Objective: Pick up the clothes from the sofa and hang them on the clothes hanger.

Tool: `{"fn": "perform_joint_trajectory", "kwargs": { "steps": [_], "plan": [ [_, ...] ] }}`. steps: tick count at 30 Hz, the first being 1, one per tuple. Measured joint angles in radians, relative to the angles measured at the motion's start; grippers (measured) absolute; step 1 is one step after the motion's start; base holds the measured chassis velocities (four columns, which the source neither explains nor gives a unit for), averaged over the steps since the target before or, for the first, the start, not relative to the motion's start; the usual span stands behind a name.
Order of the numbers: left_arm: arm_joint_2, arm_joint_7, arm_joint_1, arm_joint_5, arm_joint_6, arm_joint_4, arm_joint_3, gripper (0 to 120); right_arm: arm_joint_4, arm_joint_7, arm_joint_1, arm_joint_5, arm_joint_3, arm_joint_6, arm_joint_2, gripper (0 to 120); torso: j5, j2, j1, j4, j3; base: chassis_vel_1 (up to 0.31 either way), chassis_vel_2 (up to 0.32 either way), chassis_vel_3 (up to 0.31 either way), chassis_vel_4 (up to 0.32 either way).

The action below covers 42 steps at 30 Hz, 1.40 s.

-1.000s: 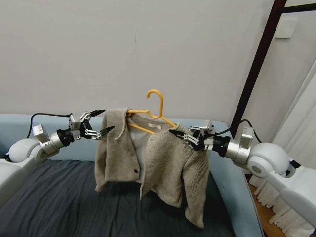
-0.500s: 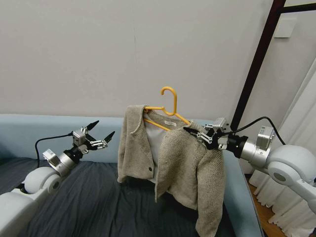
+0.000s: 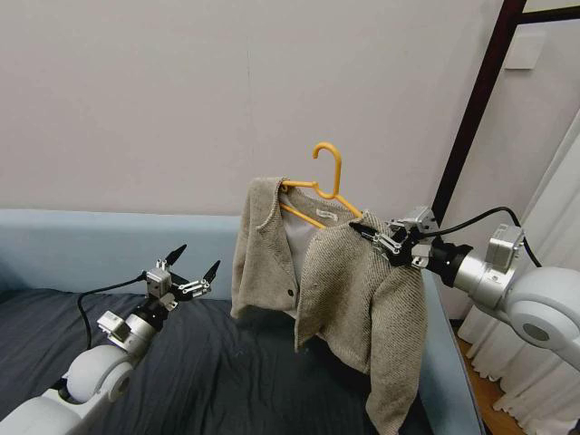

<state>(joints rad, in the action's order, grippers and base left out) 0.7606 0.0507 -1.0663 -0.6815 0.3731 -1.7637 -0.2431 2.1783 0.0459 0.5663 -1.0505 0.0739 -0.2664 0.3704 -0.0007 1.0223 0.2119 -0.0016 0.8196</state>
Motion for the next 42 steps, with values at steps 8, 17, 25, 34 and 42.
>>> {"fn": "perform_joint_trajectory", "kwargs": {
  "steps": [8,17,25,34,42],
  "plan": [
    [0.036,-0.059,-0.069,0.061,-0.012,-0.031,-0.007,100,0.076,-0.286,-0.014,-0.068,0.024,-0.158,-0.013,9,0.0000,0.000,0.000,0.0004,0.000,0.000,0.000,0.000,0.000],
    [0.049,-0.062,-0.069,0.073,-0.015,-0.012,-0.026,100,0.152,-0.640,-0.026,-0.189,0.145,-0.346,-0.028,9,0.0000,0.000,0.000,0.0002,0.000,0.000,0.000,0.000,0.000],
    [0.050,-0.067,-0.048,0.077,-0.020,-0.001,-0.007,100,0.135,-0.815,-0.034,-0.284,0.218,-0.439,-0.060,9,0.0000,0.000,0.000,0.0001,0.000,0.000,0.000,0.000,0.000],
    [0.039,-0.072,-0.011,0.074,-0.025,0.021,0.013,100,-0.076,-0.859,-0.060,-0.140,0.179,-0.403,-0.031,9,0.0001,0.000,0.000,0.0004,0.000,0.000,0.000,0.000,0.000],
    [0.025,-0.069,0.015,0.072,-0.018,0.061,0.031,100,-0.224,-0.861,-0.111,-0.062,0.144,-0.354,0.006,9,0.0002,0.000,0.000,0.0001,0.000,0.000,0.000,0.000,0.000]
  ]
}}
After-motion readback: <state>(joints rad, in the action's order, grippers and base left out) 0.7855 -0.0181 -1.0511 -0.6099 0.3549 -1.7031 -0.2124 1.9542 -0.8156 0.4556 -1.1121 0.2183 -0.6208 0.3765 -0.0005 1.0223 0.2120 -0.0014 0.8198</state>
